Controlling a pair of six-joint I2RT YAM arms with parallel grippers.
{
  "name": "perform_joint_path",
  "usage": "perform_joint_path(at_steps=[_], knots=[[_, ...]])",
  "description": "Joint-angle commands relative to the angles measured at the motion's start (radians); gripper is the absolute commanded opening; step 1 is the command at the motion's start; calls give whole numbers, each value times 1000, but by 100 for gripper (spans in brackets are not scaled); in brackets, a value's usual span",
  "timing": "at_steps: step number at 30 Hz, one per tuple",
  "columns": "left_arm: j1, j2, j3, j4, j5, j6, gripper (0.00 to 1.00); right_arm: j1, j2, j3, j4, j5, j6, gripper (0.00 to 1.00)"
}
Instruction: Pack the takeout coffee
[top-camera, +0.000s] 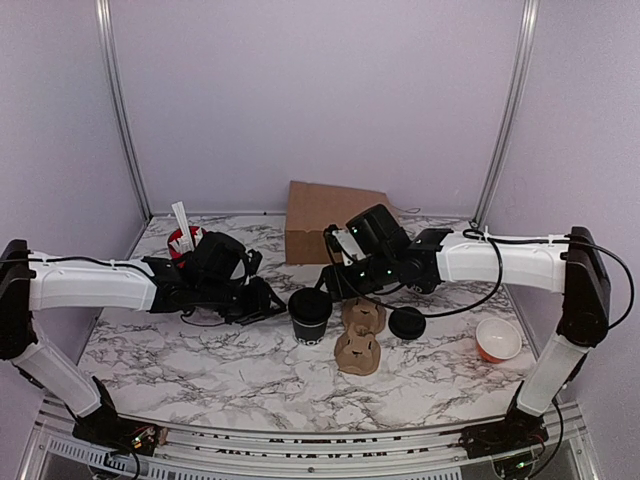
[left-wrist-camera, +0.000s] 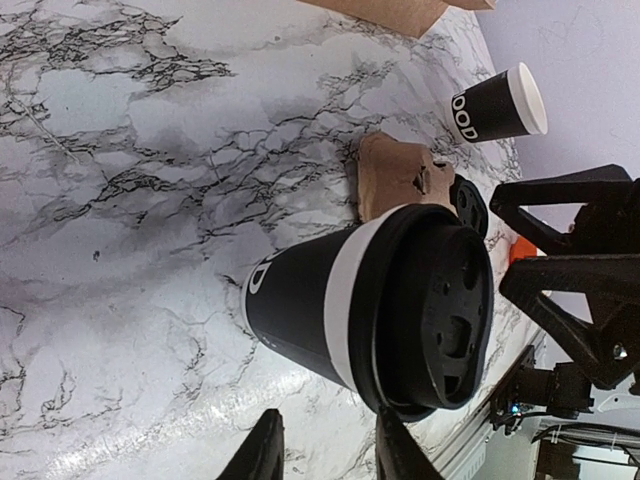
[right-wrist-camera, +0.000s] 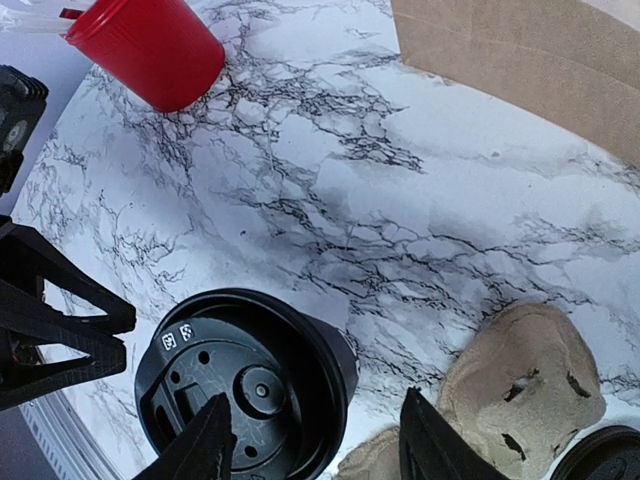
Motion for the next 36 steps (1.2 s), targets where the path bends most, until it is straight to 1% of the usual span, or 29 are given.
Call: perform_joint_path(at_steps=[1, 13, 22, 36], knots=[[-3, 31, 31, 41, 5, -5, 31, 1, 4, 10, -1, -8, -11, 54], [-2, 32, 43, 37, -3, 4, 31, 9, 10, -8, 5, 3, -3, 49], [-1, 89, 81, 26, -14, 27, 30, 18, 25, -11, 7, 9, -1, 45], [-6, 146, 87, -61, -87, 65, 22, 24, 53, -33, 18, 4, 0, 39]])
